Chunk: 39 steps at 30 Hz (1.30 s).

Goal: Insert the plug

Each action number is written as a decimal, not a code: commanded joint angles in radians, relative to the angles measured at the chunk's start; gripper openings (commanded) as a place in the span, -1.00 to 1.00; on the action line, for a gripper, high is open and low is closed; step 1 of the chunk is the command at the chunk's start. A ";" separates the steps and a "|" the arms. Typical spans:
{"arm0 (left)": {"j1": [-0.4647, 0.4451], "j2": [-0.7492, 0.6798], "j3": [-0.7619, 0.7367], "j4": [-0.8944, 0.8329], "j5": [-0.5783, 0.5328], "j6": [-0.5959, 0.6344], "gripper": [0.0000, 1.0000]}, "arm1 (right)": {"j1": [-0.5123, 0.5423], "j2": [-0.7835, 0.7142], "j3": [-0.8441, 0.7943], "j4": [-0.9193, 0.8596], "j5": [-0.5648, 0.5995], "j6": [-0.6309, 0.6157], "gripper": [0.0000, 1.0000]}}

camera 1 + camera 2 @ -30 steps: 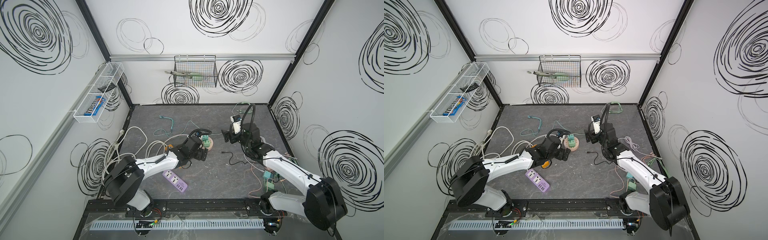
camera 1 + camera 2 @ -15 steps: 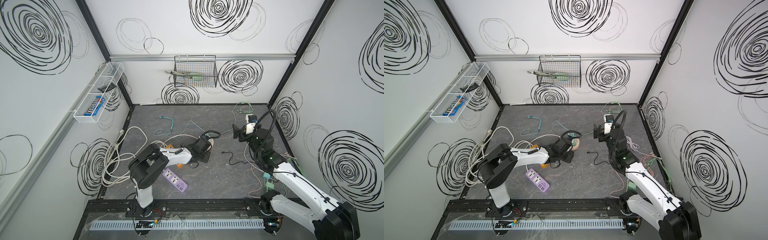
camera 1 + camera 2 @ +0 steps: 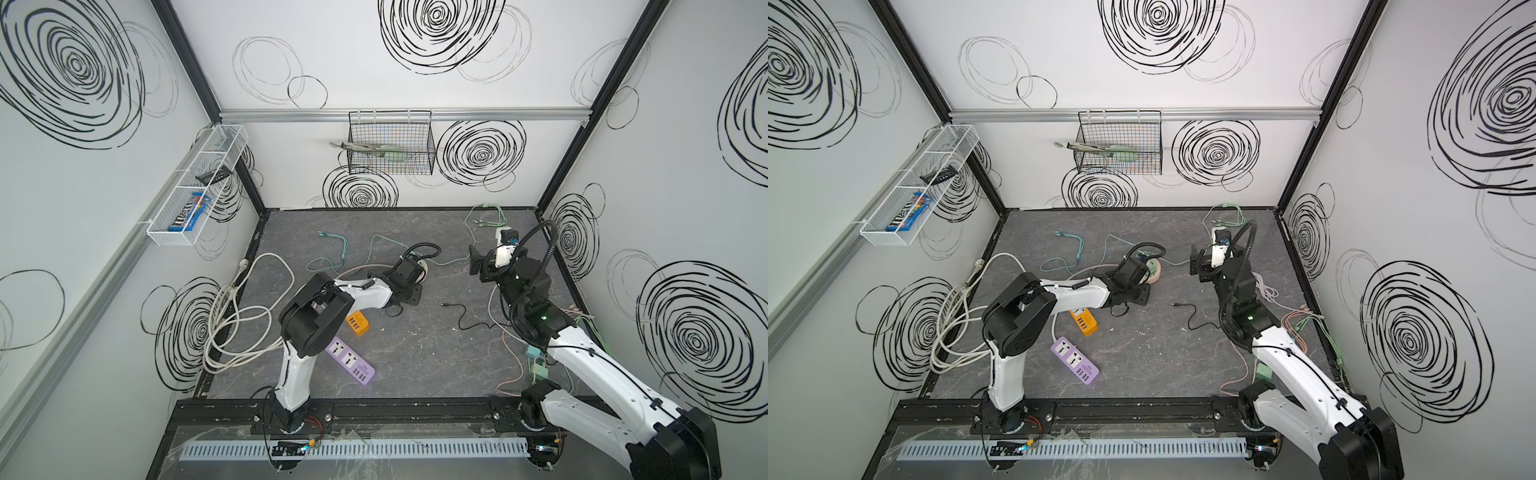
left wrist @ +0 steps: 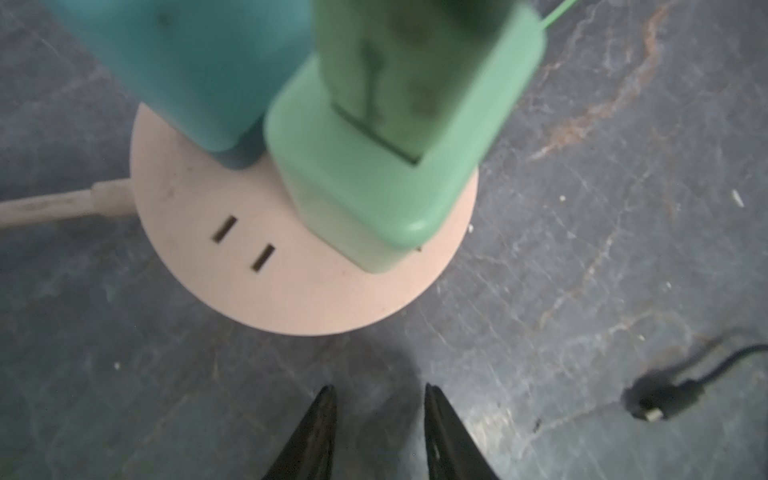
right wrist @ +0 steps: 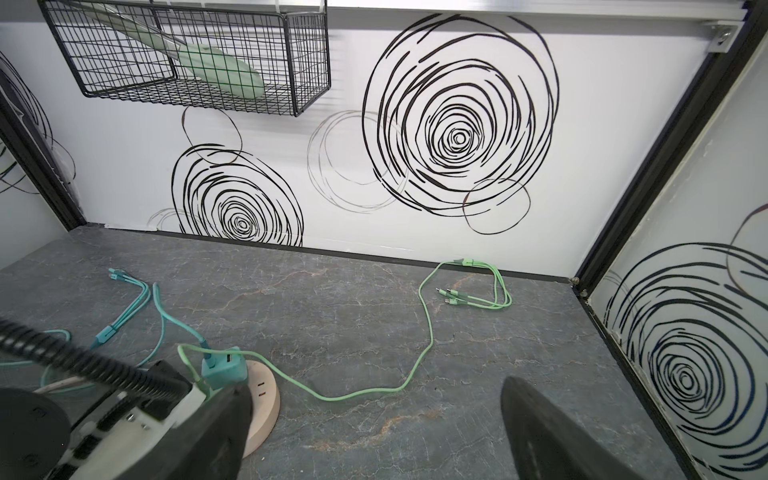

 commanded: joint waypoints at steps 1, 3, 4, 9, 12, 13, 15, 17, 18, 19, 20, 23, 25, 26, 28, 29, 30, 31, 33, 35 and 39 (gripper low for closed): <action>0.029 0.039 0.067 -0.017 -0.044 0.053 -0.22 | -0.006 -0.004 0.002 0.032 0.018 -0.007 0.95; 0.049 0.056 0.092 -0.015 -0.041 0.067 -0.20 | -0.006 0.002 0.004 0.028 0.018 -0.005 0.95; 0.061 0.067 0.105 -0.015 -0.040 0.073 -0.20 | -0.006 0.004 0.005 0.026 0.018 -0.006 0.95; 0.106 0.124 0.189 -0.034 -0.035 0.104 -0.19 | -0.007 0.013 0.014 0.016 0.023 0.001 0.95; 0.125 0.144 0.217 -0.029 -0.033 0.112 -0.14 | -0.007 0.019 0.017 0.015 0.033 0.012 0.95; 0.132 0.152 0.227 -0.029 -0.033 0.116 -0.14 | -0.007 0.022 0.019 0.012 0.041 0.018 0.95; 0.143 0.165 0.247 -0.032 -0.032 0.123 -0.12 | -0.009 0.024 0.023 0.006 0.056 0.033 0.95; 0.151 0.177 0.267 -0.043 -0.038 0.131 -0.11 | -0.013 0.024 0.022 0.003 0.060 0.047 0.95; 0.154 0.178 0.275 -0.052 -0.041 0.134 -0.11 | -0.019 0.023 0.019 0.001 0.050 0.052 0.95; 0.155 0.173 0.274 -0.052 -0.042 0.137 -0.10 | -0.025 0.021 0.016 -0.002 0.036 0.054 0.95; 0.154 0.163 0.268 -0.052 -0.043 0.138 -0.09 | -0.028 0.018 0.014 -0.005 0.030 0.058 0.95; 0.148 0.102 0.212 -0.025 -0.035 0.130 0.02 | -0.036 0.008 -0.002 -0.001 0.008 0.065 0.95; 0.142 0.053 0.166 -0.009 -0.033 0.116 0.13 | -0.045 0.001 -0.016 0.012 -0.021 0.072 0.95; 0.138 0.032 0.146 -0.004 -0.033 0.108 0.16 | -0.047 -0.002 -0.018 0.014 -0.033 0.076 0.95; 0.131 -0.020 0.098 0.010 -0.030 0.090 0.22 | -0.050 -0.002 -0.020 0.019 -0.064 0.087 0.95; 0.128 -0.042 0.077 0.014 -0.032 0.081 0.25 | -0.052 0.003 -0.019 0.020 -0.082 0.088 0.95; 0.126 -0.068 0.053 0.018 -0.034 0.070 0.29 | -0.051 0.008 -0.017 0.020 -0.105 0.091 0.95; 0.126 -0.094 0.027 0.024 -0.036 0.056 0.32 | -0.051 0.014 -0.015 0.020 -0.136 0.089 0.95; 0.126 -0.148 -0.023 0.037 -0.039 0.030 0.40 | -0.050 0.031 -0.017 0.030 -0.184 0.083 0.95; 0.126 -0.207 -0.075 0.051 -0.056 0.008 0.56 | -0.050 0.047 -0.016 0.033 -0.211 0.092 0.95; 0.129 -0.321 -0.169 0.048 -0.135 -0.022 0.93 | -0.050 0.068 -0.017 0.035 -0.185 0.151 0.95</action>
